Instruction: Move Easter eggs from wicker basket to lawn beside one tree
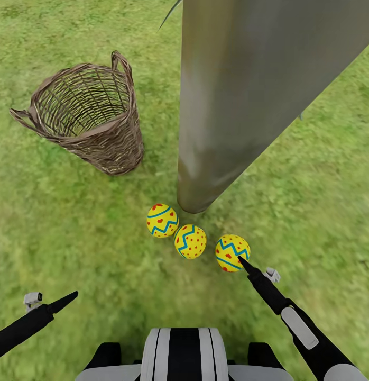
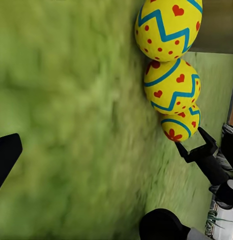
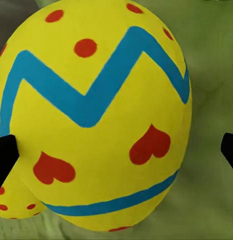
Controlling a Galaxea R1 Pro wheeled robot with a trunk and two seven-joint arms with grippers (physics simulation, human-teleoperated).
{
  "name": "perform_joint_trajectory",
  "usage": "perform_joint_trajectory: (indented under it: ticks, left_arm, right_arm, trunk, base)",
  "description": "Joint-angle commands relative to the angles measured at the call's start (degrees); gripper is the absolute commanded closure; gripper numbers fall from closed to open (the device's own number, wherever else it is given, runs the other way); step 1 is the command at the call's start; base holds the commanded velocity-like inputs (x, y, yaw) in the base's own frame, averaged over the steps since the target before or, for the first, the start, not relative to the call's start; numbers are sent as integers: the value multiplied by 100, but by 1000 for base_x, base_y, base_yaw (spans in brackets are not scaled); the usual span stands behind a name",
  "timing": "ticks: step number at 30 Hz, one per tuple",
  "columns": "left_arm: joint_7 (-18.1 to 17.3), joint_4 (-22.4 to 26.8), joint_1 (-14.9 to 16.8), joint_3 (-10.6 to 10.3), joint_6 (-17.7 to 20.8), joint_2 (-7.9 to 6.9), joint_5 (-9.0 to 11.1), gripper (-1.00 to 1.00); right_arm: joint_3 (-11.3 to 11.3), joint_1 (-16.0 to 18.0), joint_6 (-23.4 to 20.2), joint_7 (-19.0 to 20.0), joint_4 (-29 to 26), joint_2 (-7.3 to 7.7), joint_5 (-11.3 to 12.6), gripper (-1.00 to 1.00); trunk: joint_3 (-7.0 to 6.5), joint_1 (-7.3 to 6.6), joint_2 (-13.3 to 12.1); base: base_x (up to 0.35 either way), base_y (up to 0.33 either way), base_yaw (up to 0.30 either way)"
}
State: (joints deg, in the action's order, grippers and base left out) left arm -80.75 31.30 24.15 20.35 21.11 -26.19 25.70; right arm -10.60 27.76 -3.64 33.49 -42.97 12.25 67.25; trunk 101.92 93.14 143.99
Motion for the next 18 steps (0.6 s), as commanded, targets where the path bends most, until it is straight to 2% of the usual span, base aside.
perform_joint_trajectory:
  ticks: [1,8,18]
  left_arm:
    - [-20,-1,2,4,60,0,5,-100]
    - [-20,-1,2,5,60,0,5,-100]
    - [-20,-1,2,5,61,-3,5,-100]
  right_arm:
    - [-12,2,-31,0,8,5,51,-100]
    - [-12,2,-31,0,8,5,51,-100]
    - [-15,2,-31,6,-1,5,51,-100]
  trunk:
    - [2,0,1]
    - [2,0,1]
    - [-153,-18,-9]
  base:
    - [0,0,0]
    - [0,0,0]
    - [0,0,0]
